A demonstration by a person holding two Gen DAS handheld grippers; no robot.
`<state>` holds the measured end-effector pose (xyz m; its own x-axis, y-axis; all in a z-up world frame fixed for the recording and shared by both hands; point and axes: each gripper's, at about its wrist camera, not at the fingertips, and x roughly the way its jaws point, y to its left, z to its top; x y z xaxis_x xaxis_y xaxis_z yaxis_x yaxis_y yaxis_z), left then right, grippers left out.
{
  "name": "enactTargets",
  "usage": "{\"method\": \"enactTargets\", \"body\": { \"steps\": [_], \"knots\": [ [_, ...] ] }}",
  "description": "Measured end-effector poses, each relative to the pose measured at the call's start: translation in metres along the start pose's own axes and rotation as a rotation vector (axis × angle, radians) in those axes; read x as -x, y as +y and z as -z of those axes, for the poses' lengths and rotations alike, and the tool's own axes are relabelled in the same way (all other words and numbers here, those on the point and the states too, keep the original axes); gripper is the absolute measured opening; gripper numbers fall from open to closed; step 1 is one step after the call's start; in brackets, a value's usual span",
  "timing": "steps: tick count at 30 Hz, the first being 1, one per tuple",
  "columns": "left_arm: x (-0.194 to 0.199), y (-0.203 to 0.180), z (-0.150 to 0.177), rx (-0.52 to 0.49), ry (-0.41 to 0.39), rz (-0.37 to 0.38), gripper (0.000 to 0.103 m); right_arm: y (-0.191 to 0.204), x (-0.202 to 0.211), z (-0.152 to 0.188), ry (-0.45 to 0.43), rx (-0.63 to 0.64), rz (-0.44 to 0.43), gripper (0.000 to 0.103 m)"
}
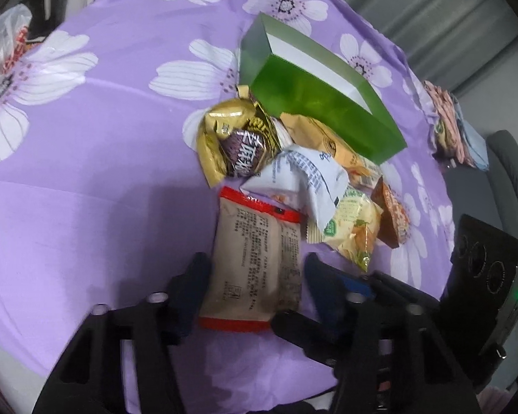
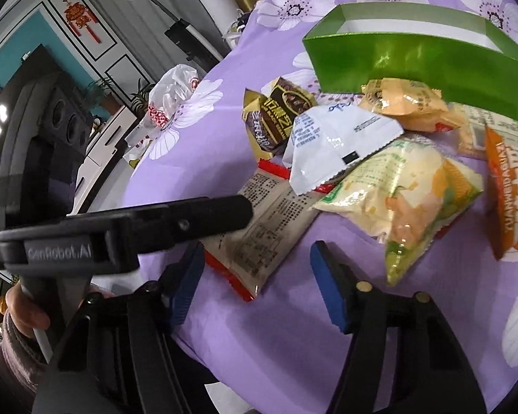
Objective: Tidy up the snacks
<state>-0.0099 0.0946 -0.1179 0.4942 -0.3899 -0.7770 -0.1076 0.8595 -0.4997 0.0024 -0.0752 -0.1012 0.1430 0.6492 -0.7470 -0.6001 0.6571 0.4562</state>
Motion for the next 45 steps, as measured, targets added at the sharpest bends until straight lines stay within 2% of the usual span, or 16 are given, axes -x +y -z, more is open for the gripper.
{"method": "enactTargets", "body": {
  "steps": [4, 6, 7, 12, 15, 16, 17, 18, 24, 25, 26, 28, 33, 39, 42, 45],
  "knots": [
    [-0.005, 0.005, -0.002, 0.029, 0.004, 0.003, 0.045, 0.000, -0.005, -0.003, 0.002, 0.012, -0.002, 0.057],
    [-0.005, 0.007, -0.003, 0.042, -0.002, 0.008, 0.042, -0.002, -0.008, -0.006, 0.002, 0.024, -0.001, 0.052],
    [-0.005, 0.007, -0.003, 0.043, -0.002, 0.006, 0.040, -0.002, -0.008, -0.005, 0.004, 0.030, 0.004, 0.044],
    [-0.004, 0.005, -0.002, 0.038, -0.014, 0.004, 0.039, -0.002, -0.010, -0.009, -0.004, 0.054, -0.008, 0.041],
    [0.001, 0.001, -0.001, 0.031, -0.027, 0.007, 0.038, 0.001, -0.006, -0.007, -0.028, 0.057, -0.043, 0.033],
    [0.004, -0.001, -0.001, 0.025, -0.032, 0.013, 0.035, 0.002, -0.004, -0.006, -0.033, 0.056, -0.049, 0.031],
    [0.006, -0.003, -0.002, 0.021, -0.037, 0.018, 0.034, 0.004, -0.002, -0.006, -0.041, 0.053, -0.081, 0.016],
    [0.011, -0.005, -0.002, 0.013, -0.046, 0.016, 0.033, 0.005, -0.001, -0.007, -0.046, 0.050, -0.091, 0.015],
    [0.015, -0.002, -0.006, 0.019, -0.055, -0.010, 0.026, 0.010, -0.004, -0.013, -0.043, 0.052, -0.085, 0.019],
    [0.013, 0.002, -0.007, 0.036, -0.050, -0.026, 0.026, 0.009, -0.005, -0.013, -0.038, 0.044, -0.070, 0.031],
    [0.014, 0.005, -0.006, 0.043, -0.050, -0.037, 0.026, 0.008, -0.006, -0.013, -0.032, 0.033, -0.056, 0.050],
    [0.016, 0.009, -0.006, 0.043, -0.060, -0.066, 0.026, 0.005, -0.008, -0.011, -0.029, 0.020, -0.070, 0.059],
    [0.018, 0.020, -0.007, 0.050, -0.067, -0.157, 0.026, 0.016, -0.018, -0.013, 0.005, 0.093, -0.073, 0.060],
    [0.008, 0.028, -0.005, 0.029, -0.063, -0.161, 0.026, 0.024, -0.034, -0.021, 0.021, 0.166, -0.054, 0.064],
    [0.008, 0.028, -0.004, 0.022, -0.071, -0.167, 0.026, 0.026, -0.038, -0.023, 0.021, 0.218, 0.008, 0.056],
    [0.010, 0.039, -0.004, 0.071, -0.069, -0.111, 0.026, 0.022, -0.036, -0.021, 0.005, 0.231, 0.021, 0.046]
  ]
}}
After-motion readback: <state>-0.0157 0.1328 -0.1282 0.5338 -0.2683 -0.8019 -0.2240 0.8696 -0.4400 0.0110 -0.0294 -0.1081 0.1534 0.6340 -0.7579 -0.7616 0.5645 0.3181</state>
